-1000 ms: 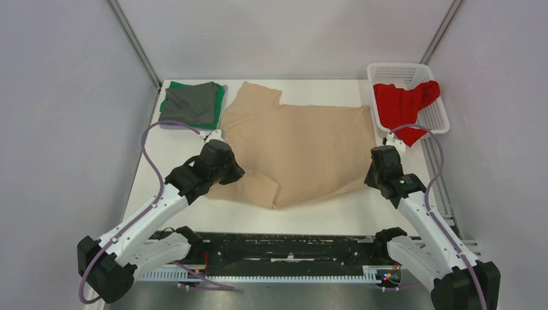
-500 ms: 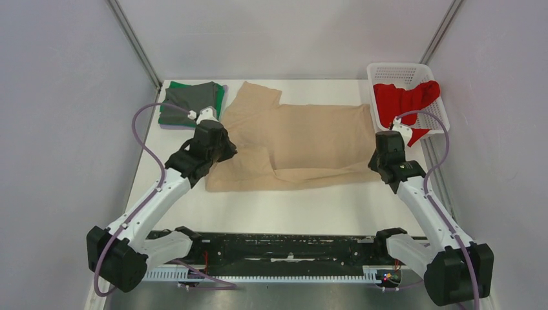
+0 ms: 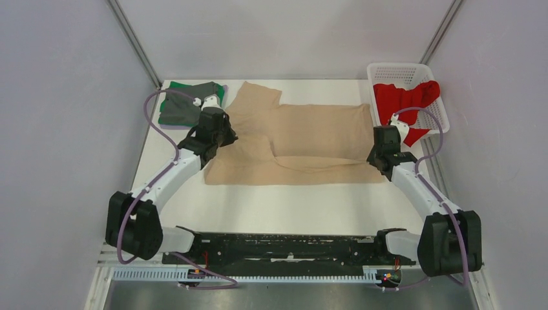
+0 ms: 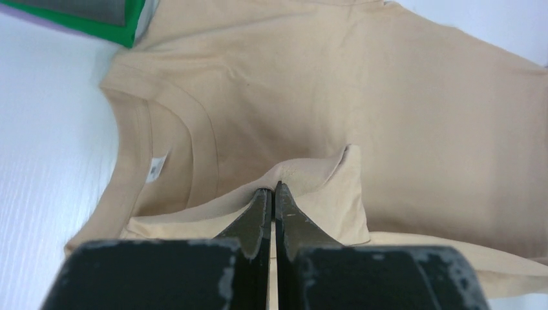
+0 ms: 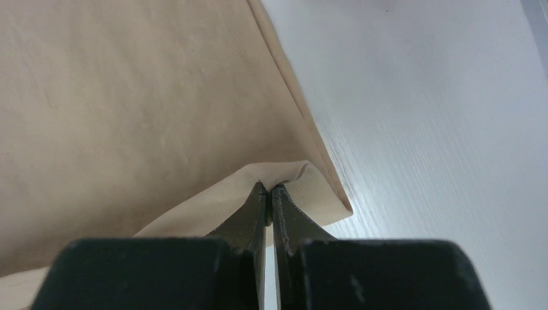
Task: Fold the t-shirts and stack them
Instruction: Fold the flattened tshirt in 1/3 of the way
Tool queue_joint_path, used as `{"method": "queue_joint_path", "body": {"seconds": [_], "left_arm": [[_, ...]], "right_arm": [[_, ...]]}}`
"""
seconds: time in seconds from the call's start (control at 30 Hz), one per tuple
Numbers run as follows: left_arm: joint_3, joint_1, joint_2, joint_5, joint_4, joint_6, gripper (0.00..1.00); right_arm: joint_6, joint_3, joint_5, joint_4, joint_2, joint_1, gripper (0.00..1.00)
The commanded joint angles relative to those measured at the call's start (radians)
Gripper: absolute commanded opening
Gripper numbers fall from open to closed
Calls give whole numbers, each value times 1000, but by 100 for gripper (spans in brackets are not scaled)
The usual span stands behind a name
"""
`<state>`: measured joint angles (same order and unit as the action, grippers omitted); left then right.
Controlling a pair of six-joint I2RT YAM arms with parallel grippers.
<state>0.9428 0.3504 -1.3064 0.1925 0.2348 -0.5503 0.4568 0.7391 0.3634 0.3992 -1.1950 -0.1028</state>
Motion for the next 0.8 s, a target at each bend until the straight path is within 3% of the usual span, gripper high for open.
{"method": "queue_joint_path", "body": {"seconds": [0.0,0.2,0.27,0.33,0.37,0.4,0.47,0.5,0.53,0.63,0.77], "left_arm": [[76,-26,-93,-44,-132,101,2],[141,-42,-278,-170,-255,202,2],[192,-52,-356,-171,-244,204,2],[255,-62,-412,-157,-201,198,2],[294,-66,-434,-143,-167,194,10],[332,-70,-447,-125,-134,187,28],[429,-79,-468,-83,-52,181,86],[478,-79,-476,-44,12,173,99],[540,-79,-484,-18,81,174,100],[646,-79,-484,-11,227,153,100],[545,-72,-396,-113,239,90,100]], "right_arm": [[-9,42,-4,-92,-69,24,4],[29,24,-27,-169,-164,48,7],[38,20,-14,-193,-184,54,16],[43,34,18,-200,-203,60,31],[41,46,42,-198,-212,65,40],[30,64,53,-193,-222,70,45],[24,104,65,-159,-231,80,71],[24,119,74,-138,-225,81,85],[22,127,80,-124,-213,81,98],[12,101,40,-132,-143,81,98],[-40,1,-176,-206,-29,75,98]]}}
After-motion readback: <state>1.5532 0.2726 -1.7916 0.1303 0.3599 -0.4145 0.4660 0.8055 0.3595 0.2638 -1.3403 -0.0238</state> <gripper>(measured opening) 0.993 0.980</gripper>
